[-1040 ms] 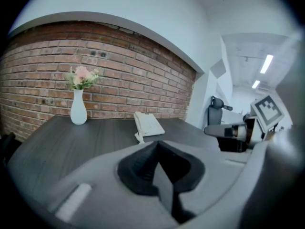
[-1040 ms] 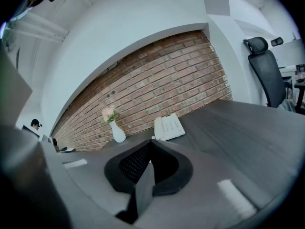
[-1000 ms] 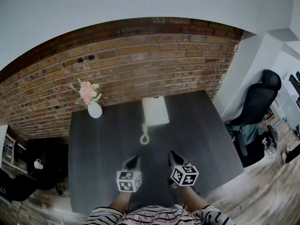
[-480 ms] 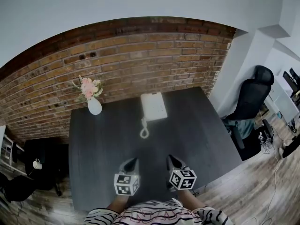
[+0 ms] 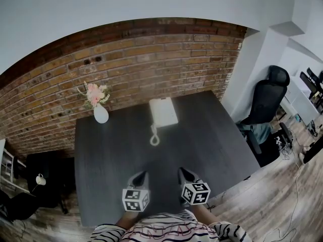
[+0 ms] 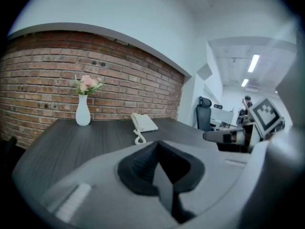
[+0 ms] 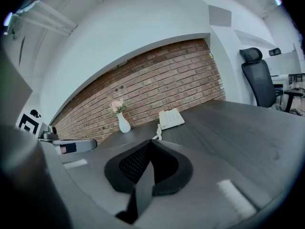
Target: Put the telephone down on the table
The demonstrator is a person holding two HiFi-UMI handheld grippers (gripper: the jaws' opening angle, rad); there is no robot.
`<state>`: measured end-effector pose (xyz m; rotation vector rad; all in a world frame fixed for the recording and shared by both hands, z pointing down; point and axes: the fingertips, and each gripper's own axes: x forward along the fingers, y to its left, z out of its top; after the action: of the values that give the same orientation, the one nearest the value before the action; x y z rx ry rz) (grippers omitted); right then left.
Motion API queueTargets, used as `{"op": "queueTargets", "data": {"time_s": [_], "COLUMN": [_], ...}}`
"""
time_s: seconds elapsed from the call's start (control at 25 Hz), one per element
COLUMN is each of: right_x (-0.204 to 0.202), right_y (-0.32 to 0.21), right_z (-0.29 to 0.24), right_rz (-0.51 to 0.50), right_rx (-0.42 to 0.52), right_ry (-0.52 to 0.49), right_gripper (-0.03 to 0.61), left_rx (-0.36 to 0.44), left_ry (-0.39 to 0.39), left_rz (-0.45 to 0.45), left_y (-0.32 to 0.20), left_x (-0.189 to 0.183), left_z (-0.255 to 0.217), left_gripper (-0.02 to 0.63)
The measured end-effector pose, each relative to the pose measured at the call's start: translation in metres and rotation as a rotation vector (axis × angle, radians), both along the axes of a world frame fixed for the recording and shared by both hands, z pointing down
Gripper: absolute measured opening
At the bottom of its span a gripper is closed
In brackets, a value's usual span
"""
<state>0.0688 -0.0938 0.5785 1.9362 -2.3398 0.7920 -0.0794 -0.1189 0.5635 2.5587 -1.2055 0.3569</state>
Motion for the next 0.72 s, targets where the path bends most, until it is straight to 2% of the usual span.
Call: {"op": "queueTargets", "data": {"time_s": [0.72], "right_x": [-0.003], "right_y": [0.020], "right_z": [-0.001], "right_rz": [0.001], "right_rx": [-0.006], "right_ry": [0.009], "right_gripper": [0.000], "left_rx": [-0.006], "left_ry": [0.001], "left_rz": [0.006], "left_y": [0.023], "left_x": [-0.009], "left_z": [0.000], "left_gripper": [0.002]}}
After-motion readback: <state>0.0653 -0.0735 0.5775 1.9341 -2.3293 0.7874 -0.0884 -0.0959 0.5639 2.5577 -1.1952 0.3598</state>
